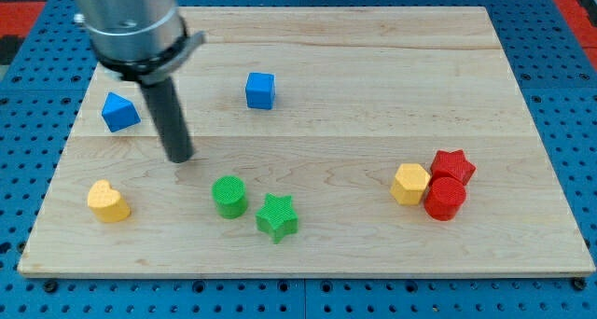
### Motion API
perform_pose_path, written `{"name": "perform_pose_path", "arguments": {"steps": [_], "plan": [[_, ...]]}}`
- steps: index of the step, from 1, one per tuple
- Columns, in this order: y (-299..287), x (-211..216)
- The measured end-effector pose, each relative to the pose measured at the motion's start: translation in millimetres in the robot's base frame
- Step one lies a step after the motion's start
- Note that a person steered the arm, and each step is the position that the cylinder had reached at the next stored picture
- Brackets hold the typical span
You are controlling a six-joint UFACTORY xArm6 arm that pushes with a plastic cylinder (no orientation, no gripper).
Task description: Move the yellow heart left to green circle
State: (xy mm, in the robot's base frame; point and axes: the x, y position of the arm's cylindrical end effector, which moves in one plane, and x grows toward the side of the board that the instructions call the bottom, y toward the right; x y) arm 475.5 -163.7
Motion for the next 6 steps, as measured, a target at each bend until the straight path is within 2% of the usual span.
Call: {"name": "perform_pose_path", "arguments": {"steps": [1, 2, 3, 4, 5, 6], "plan": [[-59, 23], [-84, 73], [-67, 94], [-35, 62], [-32, 12], [2, 13]]}}
